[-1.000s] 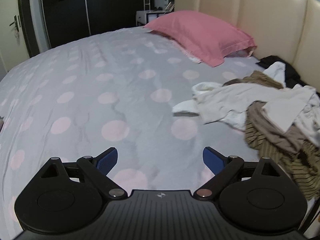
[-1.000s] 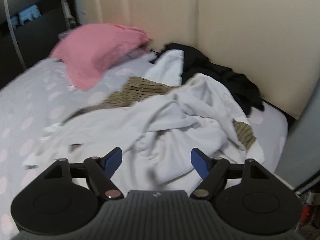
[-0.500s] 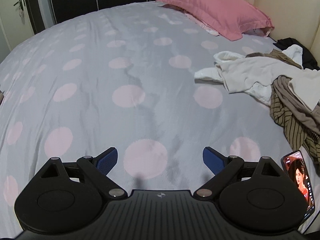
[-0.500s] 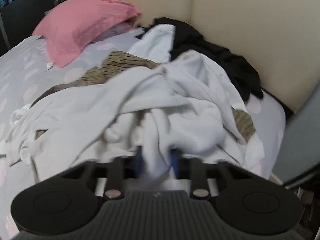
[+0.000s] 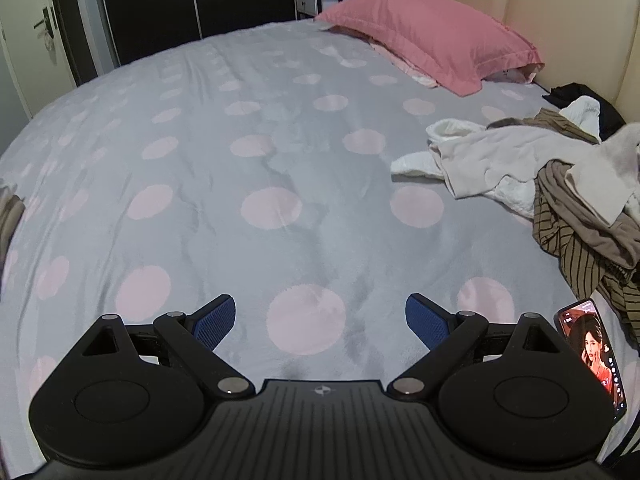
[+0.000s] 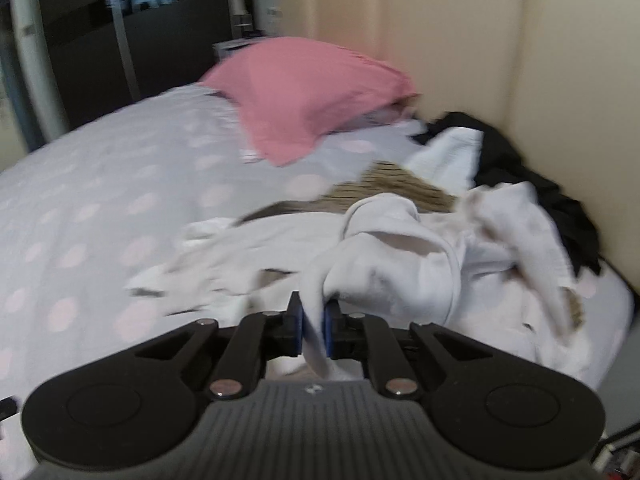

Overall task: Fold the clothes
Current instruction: 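Reach the right tool into the white shirt and close on its fabric, then lift the white shirt with the right tool while the left tool grasps another edge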

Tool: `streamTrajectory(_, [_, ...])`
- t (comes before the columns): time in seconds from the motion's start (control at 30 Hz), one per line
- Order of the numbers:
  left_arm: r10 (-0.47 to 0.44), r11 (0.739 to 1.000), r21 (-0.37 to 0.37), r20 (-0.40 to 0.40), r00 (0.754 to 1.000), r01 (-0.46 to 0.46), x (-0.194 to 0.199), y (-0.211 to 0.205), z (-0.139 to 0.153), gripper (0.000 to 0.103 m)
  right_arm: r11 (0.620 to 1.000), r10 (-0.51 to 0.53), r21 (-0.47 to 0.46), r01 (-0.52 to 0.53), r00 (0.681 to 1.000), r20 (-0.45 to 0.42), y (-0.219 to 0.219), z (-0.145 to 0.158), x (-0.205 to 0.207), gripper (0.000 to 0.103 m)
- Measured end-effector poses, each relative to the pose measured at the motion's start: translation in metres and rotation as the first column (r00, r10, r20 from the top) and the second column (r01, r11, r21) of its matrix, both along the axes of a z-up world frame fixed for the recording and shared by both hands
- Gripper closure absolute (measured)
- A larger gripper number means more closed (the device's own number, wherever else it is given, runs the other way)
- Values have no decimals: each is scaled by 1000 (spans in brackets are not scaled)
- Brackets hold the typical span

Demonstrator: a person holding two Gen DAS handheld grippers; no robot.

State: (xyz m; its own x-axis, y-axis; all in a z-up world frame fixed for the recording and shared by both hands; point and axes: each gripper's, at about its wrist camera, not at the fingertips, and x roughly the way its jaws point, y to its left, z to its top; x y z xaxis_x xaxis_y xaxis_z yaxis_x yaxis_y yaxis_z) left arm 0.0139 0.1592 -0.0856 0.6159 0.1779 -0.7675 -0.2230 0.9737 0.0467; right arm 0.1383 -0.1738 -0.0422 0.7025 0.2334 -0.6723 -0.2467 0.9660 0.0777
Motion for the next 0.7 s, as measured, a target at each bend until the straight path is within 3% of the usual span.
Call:
streamTrajectory(0.2, [14, 1000, 15, 34, 999, -15, -11, 2, 17, 9, 973, 214, 93, -212, 977, -12, 51, 14, -45, 92])
streamTrajectory(0.4, [32, 999, 30, 62, 998, -34, -20, 7, 32, 9, 895, 428, 154, -418, 903, -37, 112, 16, -92, 92])
streamTrajectory(0.53, [41, 998, 40, 72, 997, -44, -24, 10, 37, 9, 845, 527, 146, -514, 847, -72, 138, 8, -112, 91])
streamTrajectory(0.63, [41, 998, 43, 70, 997, -44, -26, 11, 38, 9, 864, 503, 91, -496, 858, -98, 140, -2, -110, 81])
streamTrajectory(0.7, [33, 998, 45, 67, 997, -36, -26, 10, 37, 9, 879, 477, 73, -471, 872, -112, 134, -7, -101, 65])
